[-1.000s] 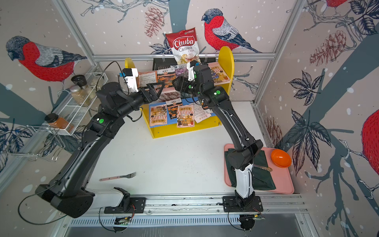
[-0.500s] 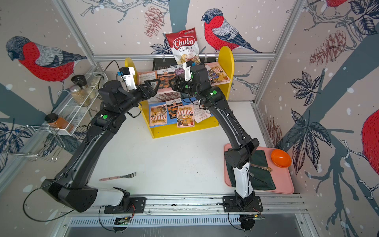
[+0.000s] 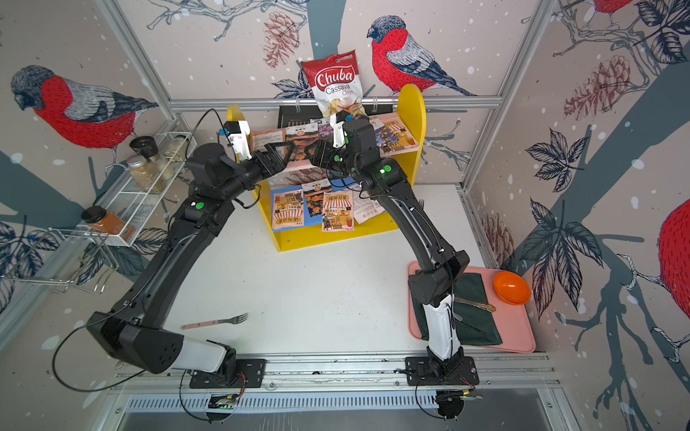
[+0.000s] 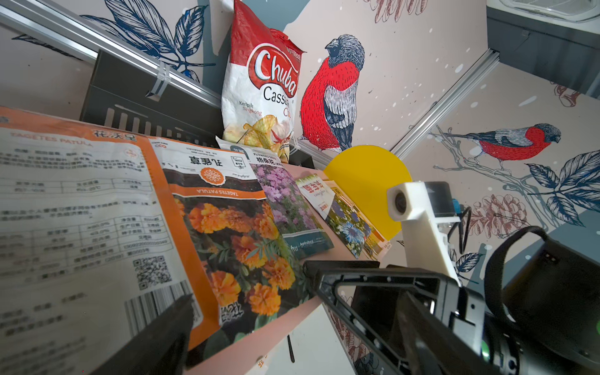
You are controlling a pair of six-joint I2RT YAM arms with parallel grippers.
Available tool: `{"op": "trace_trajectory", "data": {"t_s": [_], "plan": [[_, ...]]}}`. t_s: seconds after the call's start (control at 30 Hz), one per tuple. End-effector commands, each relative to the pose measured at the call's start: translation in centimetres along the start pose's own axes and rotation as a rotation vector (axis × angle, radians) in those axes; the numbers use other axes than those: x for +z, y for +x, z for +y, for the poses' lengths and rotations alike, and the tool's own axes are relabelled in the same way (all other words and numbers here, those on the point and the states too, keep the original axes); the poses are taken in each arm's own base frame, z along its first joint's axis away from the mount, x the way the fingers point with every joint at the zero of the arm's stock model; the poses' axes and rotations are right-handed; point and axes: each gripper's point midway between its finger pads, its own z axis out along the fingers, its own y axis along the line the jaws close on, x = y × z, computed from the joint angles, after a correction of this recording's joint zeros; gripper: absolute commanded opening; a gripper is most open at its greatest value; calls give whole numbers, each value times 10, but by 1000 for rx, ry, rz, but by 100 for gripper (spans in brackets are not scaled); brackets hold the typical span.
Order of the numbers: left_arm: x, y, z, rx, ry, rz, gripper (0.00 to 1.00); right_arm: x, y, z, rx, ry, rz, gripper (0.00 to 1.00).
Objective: Take the seed bag off the shelf
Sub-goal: Pick up the seed packet from the shelf.
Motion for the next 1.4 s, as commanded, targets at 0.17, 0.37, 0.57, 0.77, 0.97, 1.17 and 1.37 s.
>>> {"op": "trace_trajectory", "data": {"t_s": [0.17, 0.37, 0.57, 0.77, 0.97, 1.17, 1.37], "plan": [[0, -13, -14, 14, 66, -35, 98, -7, 11, 8, 17, 3, 39, 56], [-1, -14, -10, 14, 56, -38, 98, -16, 19, 18, -1, 3, 40, 54], [-2, -15, -8, 9, 53, -40, 98, -23, 26, 28, -9, -17, 34, 52], [-3, -15, -9, 6, 59, -42, 98, -23, 17, 21, -1, 2, 4, 49], [-6, -16, -9, 12, 55, -43, 98, -21, 10, 15, 21, 3, -14, 47], [-7, -16, -6, 9, 50, -45, 98, -15, 14, 17, 40, -24, 2, 46], [-5, -14, -4, 1, 57, -38, 98, -9, 19, 19, 47, -42, 18, 45]]}}
